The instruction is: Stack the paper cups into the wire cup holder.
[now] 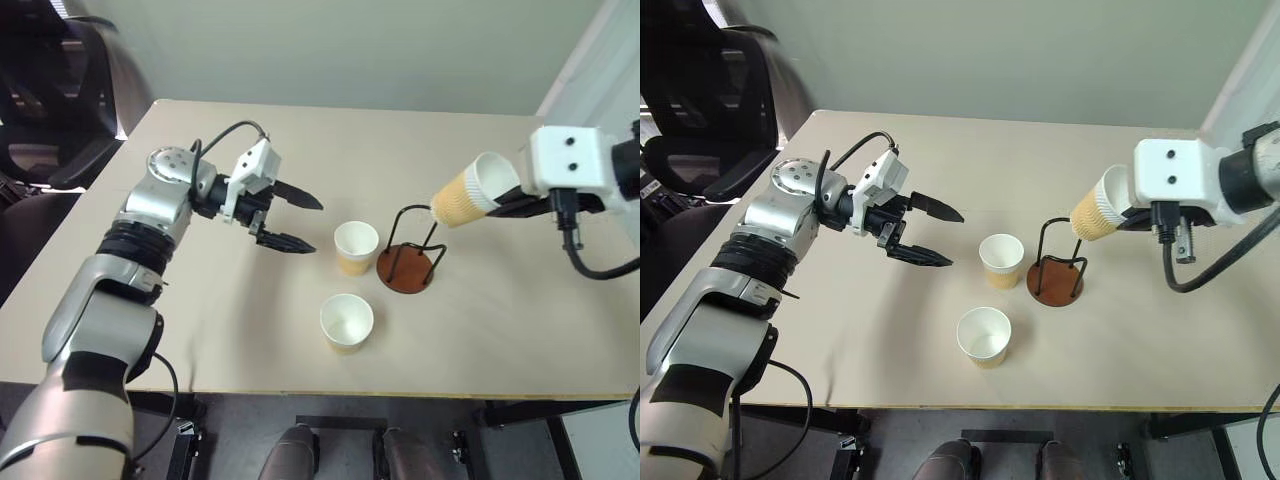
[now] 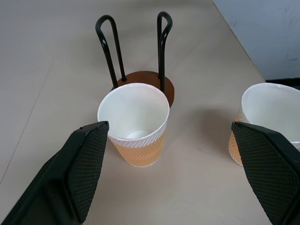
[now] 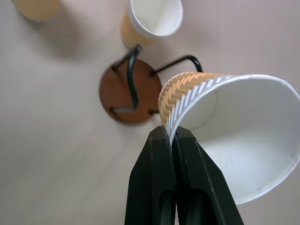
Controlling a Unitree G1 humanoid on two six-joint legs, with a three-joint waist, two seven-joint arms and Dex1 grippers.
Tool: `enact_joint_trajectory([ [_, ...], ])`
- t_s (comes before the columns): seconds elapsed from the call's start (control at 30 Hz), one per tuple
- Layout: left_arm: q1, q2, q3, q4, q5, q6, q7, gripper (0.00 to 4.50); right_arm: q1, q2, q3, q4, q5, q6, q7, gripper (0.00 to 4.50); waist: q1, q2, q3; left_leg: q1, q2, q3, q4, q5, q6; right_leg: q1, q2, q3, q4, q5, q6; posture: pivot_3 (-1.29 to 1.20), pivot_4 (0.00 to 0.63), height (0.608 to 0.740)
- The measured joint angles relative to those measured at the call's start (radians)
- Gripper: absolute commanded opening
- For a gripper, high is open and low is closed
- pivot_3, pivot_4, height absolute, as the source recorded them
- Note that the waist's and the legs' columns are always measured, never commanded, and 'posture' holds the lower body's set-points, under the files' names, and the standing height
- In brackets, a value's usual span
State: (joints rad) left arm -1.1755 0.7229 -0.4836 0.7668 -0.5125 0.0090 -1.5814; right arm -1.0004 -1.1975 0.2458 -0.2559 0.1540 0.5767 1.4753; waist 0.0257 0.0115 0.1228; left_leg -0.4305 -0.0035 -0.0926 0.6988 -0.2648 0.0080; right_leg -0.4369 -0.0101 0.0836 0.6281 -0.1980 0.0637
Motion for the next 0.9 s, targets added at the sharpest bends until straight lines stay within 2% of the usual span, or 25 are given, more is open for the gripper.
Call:
enact_joint_trajectory([
  [0.23, 0.000, 0.002, 0.002, -0.003, 0.000, 0.012, 0.000, 4.50, -0.006, 0.048, 0.029, -0.033, -0.002, 0.024, 0.015, 0.03, 0.001, 0.000, 0.000, -0.001, 0.000, 0.000, 0.000, 0.000, 0.000, -0.001, 0.000, 0.000, 0.000, 0.000, 0.000, 0.00, 0.150, 0.740],
  [0.73, 0.001, 0.007, 0.014, -0.016, 0.000, 0.014, 0.000, 4.50, 0.009, 0.052, 0.053, 0.017, -0.083, -0.080, 0.037, 0.03, 0.001, 0.000, 0.000, -0.001, 0.000, 0.000, 0.000, 0.000, 0.000, -0.001, 0.000, 0.000, 0.000, 0.000, 0.000, 0.00, 0.150, 0.740],
  [0.83, 0.001, 0.007, 0.017, -0.017, 0.000, 0.014, 0.000, 4.50, 0.010, 0.065, 0.053, 0.018, -0.098, -0.088, 0.037, 0.62, 0.000, 0.000, 0.000, -0.001, 0.000, 0.000, 0.000, 0.000, 0.000, -0.001, 0.000, 0.000, 0.001, 0.000, 0.000, 0.00, 0.150, 0.740],
  [0.9, 0.001, 0.007, 0.018, -0.017, 0.000, 0.014, 0.000, 4.50, 0.009, 0.080, 0.053, 0.017, -0.097, -0.075, 0.037, 1.25, 0.000, 0.000, 0.000, -0.001, 0.000, 0.000, 0.000, 0.000, 0.000, -0.001, 0.000, 0.000, 0.001, 0.000, 0.000, 0.00, 0.150, 0.740],
])
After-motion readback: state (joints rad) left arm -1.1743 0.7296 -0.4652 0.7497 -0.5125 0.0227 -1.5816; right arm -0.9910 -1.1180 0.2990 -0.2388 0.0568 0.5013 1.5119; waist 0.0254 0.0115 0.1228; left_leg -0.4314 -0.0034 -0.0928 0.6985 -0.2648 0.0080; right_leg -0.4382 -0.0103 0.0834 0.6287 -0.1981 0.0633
